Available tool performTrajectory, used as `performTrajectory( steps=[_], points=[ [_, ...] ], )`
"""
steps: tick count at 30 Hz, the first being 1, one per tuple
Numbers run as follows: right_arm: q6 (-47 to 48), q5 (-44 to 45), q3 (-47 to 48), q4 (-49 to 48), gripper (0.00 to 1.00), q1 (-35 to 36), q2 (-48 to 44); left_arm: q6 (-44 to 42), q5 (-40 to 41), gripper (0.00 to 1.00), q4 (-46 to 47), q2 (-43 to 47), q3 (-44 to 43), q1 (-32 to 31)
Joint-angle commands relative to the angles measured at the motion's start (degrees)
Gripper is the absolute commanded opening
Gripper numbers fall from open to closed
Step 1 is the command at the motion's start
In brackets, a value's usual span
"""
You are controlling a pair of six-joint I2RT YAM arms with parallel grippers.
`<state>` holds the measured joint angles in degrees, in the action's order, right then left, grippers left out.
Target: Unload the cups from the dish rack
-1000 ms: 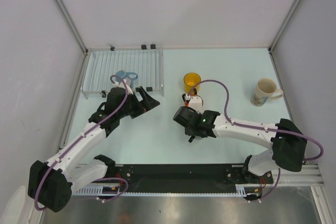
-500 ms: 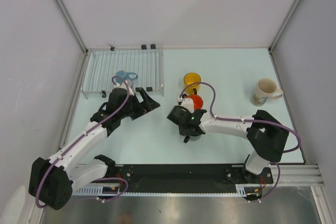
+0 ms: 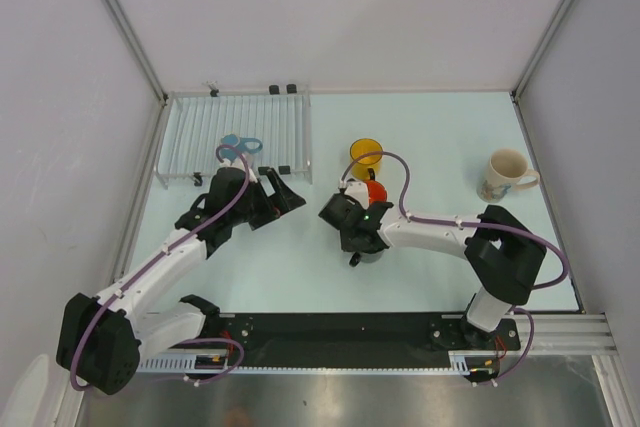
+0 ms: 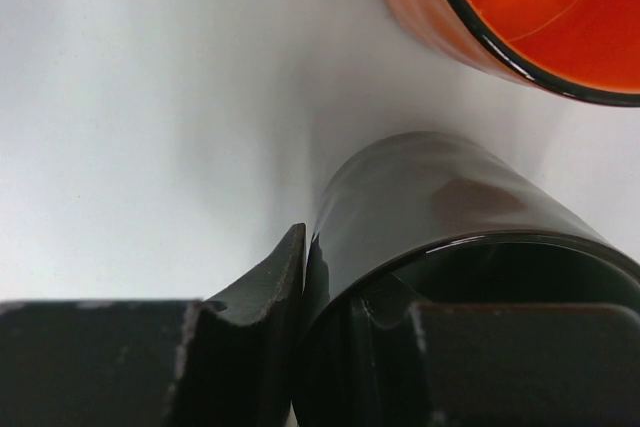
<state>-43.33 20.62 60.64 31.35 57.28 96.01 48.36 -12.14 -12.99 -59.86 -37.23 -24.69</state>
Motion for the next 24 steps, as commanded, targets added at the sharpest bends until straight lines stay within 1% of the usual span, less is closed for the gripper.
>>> performTrajectory(
  steps=[1, 4, 7, 10, 12, 13, 16, 17, 18, 20, 22, 24],
  points=[
    [0.4, 2.1, 2.4, -0.3, 0.31, 0.0, -1.6, -1.3, -0.3, 0.99, 1.7, -0.2, -0.2, 0.0],
    [0.4, 3.1, 3.2, 1.3, 0.41, 0.5, -3.1, -1.2, -0.2, 0.99, 1.7, -0.2, -0.4, 0.0],
    [0.4, 3.9, 4.2, 2.9, 0.47, 0.8, -5.3, -1.2, -0.1, 0.99, 1.8, -0.1, -0.5, 0.0],
    [0.3, 5.7, 6.4, 5.6, 0.5, 1.7, -7.6, -1.6, 0.0, 0.99, 1.7, 0.3, -0.9, 0.0],
    [0.4, 7.2, 9.6, 7.4, 0.5, 2.4, -9.4, -2.3, 0.8, 1.0, 1.3, 0.7, -1.5, 0.0],
    [0.9, 7.8, 11.1, 9.1, 0.51, 2.6, -11.9, -2.7, 1.3, 1.0, 0.9, 0.9, -2.0, 0.0],
    [3.2, 10.3, 17.4, 11.4, 0.53, 2.9, -16.6, -4.7, 4.0, 1.0, -0.6, 1.3, -4.9, 0.0],
    [4.5, 11.4, 18.4, 11.3, 0.53, 2.9, -20.5, -6.1, 5.0, 1.0, -1.2, 1.2, -7.2, 0.1],
    [5.1, 11.9, 19.6, 10.7, 0.54, 2.7, -22.2, -6.8, 7.4, 1.0, -2.8, 0.5, -8.7, 0.1],
    [6.6, 12.6, 19.2, 9.6, 0.56, 2.1, -27.9, -9.1, 9.8, 1.0, -4.3, -0.8, -13.4, 0.3],
    [8.1, 13.0, 15.3, 6.2, 0.57, 1.4, -31.8, -11.2, 14.7, 1.0, -6.5, -3.8, -16.8, 0.6],
    [9.3, 12.7, 11.9, 2.5, 0.59, 1.0, -36.5, -12.8, 16.9, 1.0, -8.0, -6.4, -22.0, 1.7]
  ],
)
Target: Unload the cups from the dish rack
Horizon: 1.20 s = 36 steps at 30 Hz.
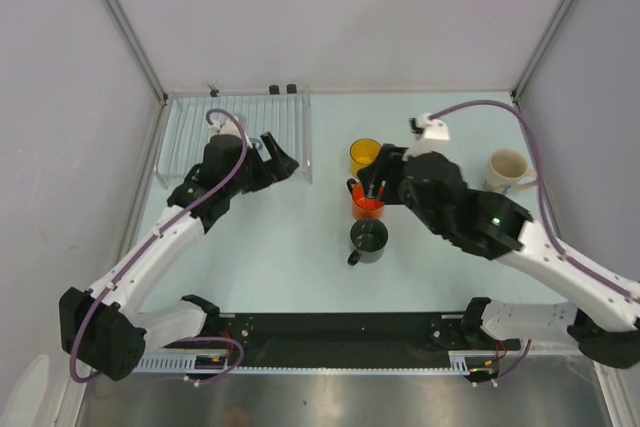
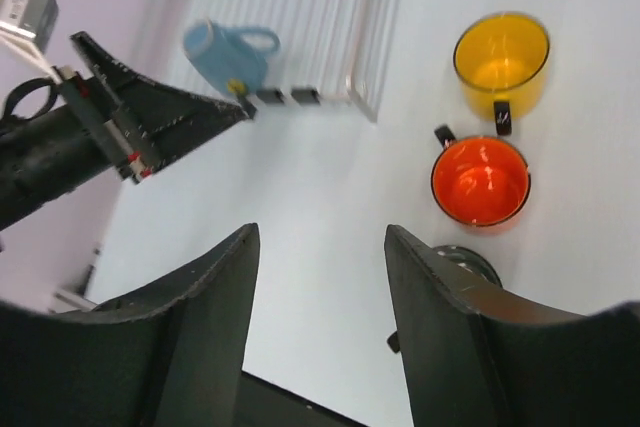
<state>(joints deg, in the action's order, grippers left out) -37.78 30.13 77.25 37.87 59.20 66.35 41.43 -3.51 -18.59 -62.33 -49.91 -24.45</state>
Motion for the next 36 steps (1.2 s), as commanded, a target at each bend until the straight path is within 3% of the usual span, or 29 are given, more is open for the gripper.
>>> performTrajectory(
  steps=[1, 10, 17, 27, 36],
  points=[
    [3.9, 2.7, -8.1, -5.0, 0.59, -1.5, -8.1, -7.1, 11.6, 1.0, -3.0, -7.3, -11.2, 1.9],
    [6.0, -0.2, -15.0, -10.0, 0.6, -2.2, -10.3, -12.2, 31.0, 1.0, -10.8, -30.8, -35.6, 7.1],
    [7.5, -2.9, -15.2, -12.0, 0.6, -4.4, -7.4, -8.2, 34.8, 1.0, -21.3, -40.0, -46.5, 11.4],
    [7.2, -9.1, -15.9, -13.6, 0.6, -9.6, -4.9, -6.7, 33.8, 1.0, -23.2, -43.5, -47.1, 12.9],
    [6.1, -11.0, -17.2, -13.5, 0.59, -11.3, -4.6, -4.5, 29.6, 1.0, -21.7, -45.0, -41.9, 13.2]
  ],
)
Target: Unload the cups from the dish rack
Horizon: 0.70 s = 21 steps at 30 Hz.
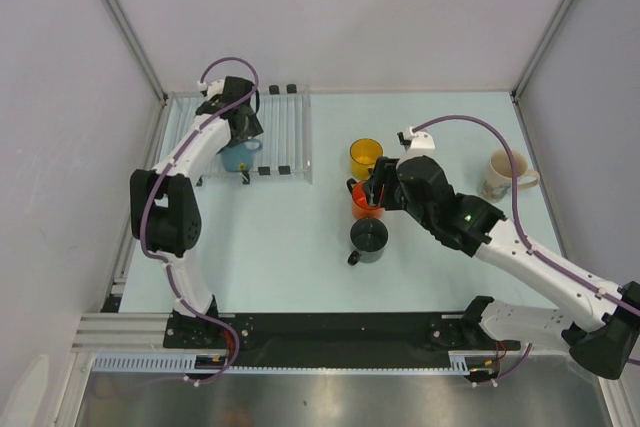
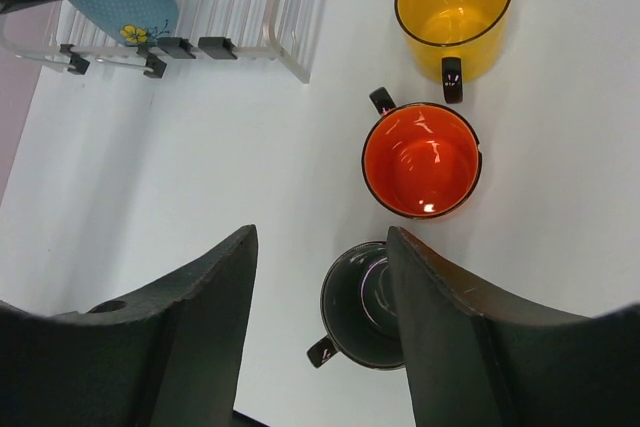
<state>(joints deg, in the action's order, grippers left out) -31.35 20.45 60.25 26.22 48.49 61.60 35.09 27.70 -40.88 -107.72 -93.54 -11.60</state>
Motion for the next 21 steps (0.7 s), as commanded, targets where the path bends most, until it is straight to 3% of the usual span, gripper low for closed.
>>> performTrajectory(
  steps=[1, 11, 14, 17, 21],
  points=[
    [-0.4, -1.3, -0.3, -2.0, 0.59, -0.7, 0.2, 1.7, -1.7, 1.0, 1.3, 0.7, 2.8, 0.3],
    [-0.9, -1.6, -0.7, -2.0, 0.59, -0.9, 0.6, 1.4, -6.0, 1.0, 2.7, 0.0, 4.3, 0.8],
    [-1.0, -1.7, -1.0, -2.0, 0.59, -1.0, 0.6, 1.7, -7.1, 0.95, 3.4, 0.1, 6.1, 0.8],
    [-1.1, -2.0, -1.3, -2.1, 0.59, -1.1, 0.6, 1.8, -8.5, 0.83, 4.8, 0.8, 8.8, 0.8],
    [-1.4, -2.0, -1.7, -2.0, 0.59, -1.1, 0.3, 1.6, -9.2, 0.6, 5.9, 1.5, 10.8, 0.8]
  ],
)
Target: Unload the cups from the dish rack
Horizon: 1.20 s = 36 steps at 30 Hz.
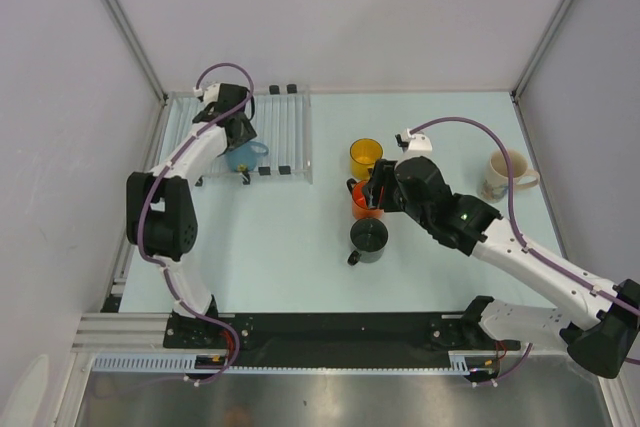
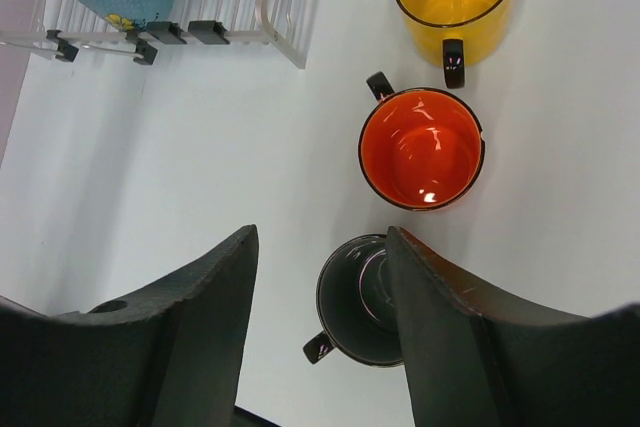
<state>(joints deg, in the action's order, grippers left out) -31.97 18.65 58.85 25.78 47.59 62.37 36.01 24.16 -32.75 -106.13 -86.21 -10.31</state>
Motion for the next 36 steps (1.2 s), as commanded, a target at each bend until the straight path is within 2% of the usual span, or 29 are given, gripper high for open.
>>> performTrajectory(
  steps=[1, 2, 3, 4, 9, 10, 11, 13, 20, 22, 23, 26, 36],
  points=[
    [-0.9, -0.3, -0.5, -1.7, 0.59, -0.1, -0.5, 0.6, -5.7, 0.56, -2.2, 0.0, 3.7, -0.5],
    [-0.9, -0.2, -0.6, -1.7, 0.59, -0.2, -0.7, 0.6, -5.9, 0.49, -2.2, 0.1, 3.7, -0.5],
    [-1.0, -0.2, -0.7, -1.7, 0.59, -0.2, -0.9, 0.6, -6.0, 0.35, -2.1, 0.2, 3.7, -0.5],
    [-1.1, -0.1, -0.7, -1.5, 0.59, -0.2, -0.8, 0.6, -6.2, 0.32, -2.2, 0.5, 3.7, -0.5],
    [-1.4, -0.2, -1.2, -1.7, 0.59, -0.3, -1.3, 0.2, -6.4, 0.33, -2.2, 1.3, 3.7, -0.5],
    [-1.5, -0.3, -1.3, -1.6, 0.59, -0.3, -1.3, 0.1, -6.3, 0.36, -2.2, 1.4, 3.6, -0.5],
    [-1.5, -0.5, -1.5, -1.8, 0.59, -0.2, -1.3, -0.2, -6.1, 0.5, -2.3, 2.0, 3.6, -0.5],
    [-1.6, -0.5, -1.5, -1.8, 0.59, -0.2, -1.3, -0.3, -5.4, 0.61, -2.4, 2.8, 3.6, -0.5],
    [-1.7, -1.1, -2.1, -2.5, 0.58, -0.2, -1.3, -1.6, -5.4, 0.64, -2.5, 5.1, 3.4, -0.5],
    [-2.0, -1.3, -2.2, -2.5, 0.58, -0.2, -1.2, -1.7, -4.7, 0.69, -2.5, 5.6, 3.5, -0.5],
    [-2.0, -1.4, -2.2, -2.6, 0.58, -0.1, -1.2, -1.8, -4.5, 0.79, -2.6, 5.7, 3.5, -0.5],
    [-2.0, -1.3, -2.2, -2.3, 0.58, -0.1, -1.4, -2.0, -3.6, 0.98, -2.7, 6.4, 3.2, -0.5],
    [-2.3, -1.2, -3.0, -2.5, 0.58, -0.1, -2.0, -3.2, -3.1, 1.0, -2.9, 8.6, 0.8, -1.4]
  ],
)
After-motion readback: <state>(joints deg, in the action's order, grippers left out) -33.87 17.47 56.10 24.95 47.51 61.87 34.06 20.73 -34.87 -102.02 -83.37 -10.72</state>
